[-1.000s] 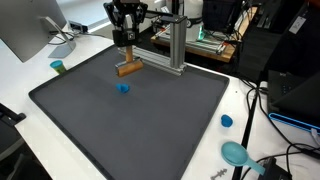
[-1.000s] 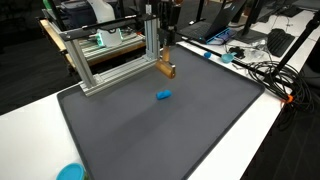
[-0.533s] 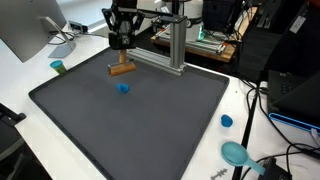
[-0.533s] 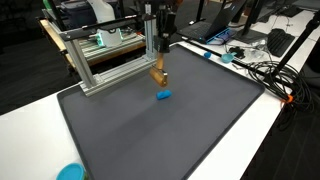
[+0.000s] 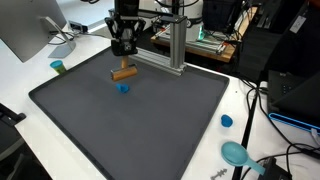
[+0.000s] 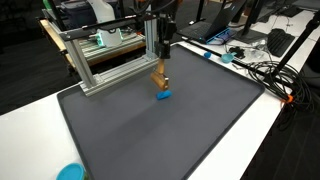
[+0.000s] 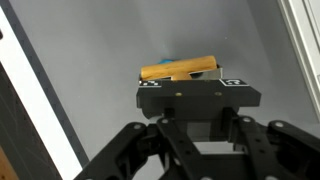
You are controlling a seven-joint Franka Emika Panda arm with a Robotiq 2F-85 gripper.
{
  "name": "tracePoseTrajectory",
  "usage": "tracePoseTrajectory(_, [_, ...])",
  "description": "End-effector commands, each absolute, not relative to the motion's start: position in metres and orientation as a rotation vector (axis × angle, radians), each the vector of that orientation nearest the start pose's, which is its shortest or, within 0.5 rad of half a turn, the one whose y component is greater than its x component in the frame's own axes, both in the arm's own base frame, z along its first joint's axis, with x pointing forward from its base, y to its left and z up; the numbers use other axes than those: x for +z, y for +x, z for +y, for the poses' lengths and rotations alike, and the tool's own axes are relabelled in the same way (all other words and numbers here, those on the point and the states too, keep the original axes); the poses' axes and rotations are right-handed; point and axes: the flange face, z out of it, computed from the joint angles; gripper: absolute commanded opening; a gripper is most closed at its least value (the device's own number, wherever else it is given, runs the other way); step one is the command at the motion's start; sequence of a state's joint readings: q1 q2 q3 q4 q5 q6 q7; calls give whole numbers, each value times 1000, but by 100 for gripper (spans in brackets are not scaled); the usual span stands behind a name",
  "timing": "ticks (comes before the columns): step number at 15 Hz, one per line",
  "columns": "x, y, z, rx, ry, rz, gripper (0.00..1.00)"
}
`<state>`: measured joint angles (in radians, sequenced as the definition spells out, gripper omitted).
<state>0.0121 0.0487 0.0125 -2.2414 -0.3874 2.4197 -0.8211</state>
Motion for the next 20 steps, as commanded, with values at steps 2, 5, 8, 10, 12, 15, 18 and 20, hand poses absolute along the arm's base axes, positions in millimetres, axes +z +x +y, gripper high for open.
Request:
tracePoseTrajectory(2, [352, 551, 7, -26, -2870, -1861, 21])
tracePoseTrajectory(5, [349, 553, 7, -41, -2867, -1869, 21])
tracePoseTrajectory(8, [345, 557, 5, -41, -2872, -1866, 21])
tracePoseTrajectory(10, [343, 561, 4, -28, -2870, -1865, 21])
tracePoseTrajectory(12, [341, 566, 2, -6, -2852, -1880, 21])
tracePoseTrajectory(15, [340, 576, 4, 12, -2786, -1982, 21])
tracePoseTrajectory(18, [340, 588, 7, 33, -2761, -2039, 21])
tracePoseTrajectory(20, [338, 592, 6, 118, -2728, -2051, 21])
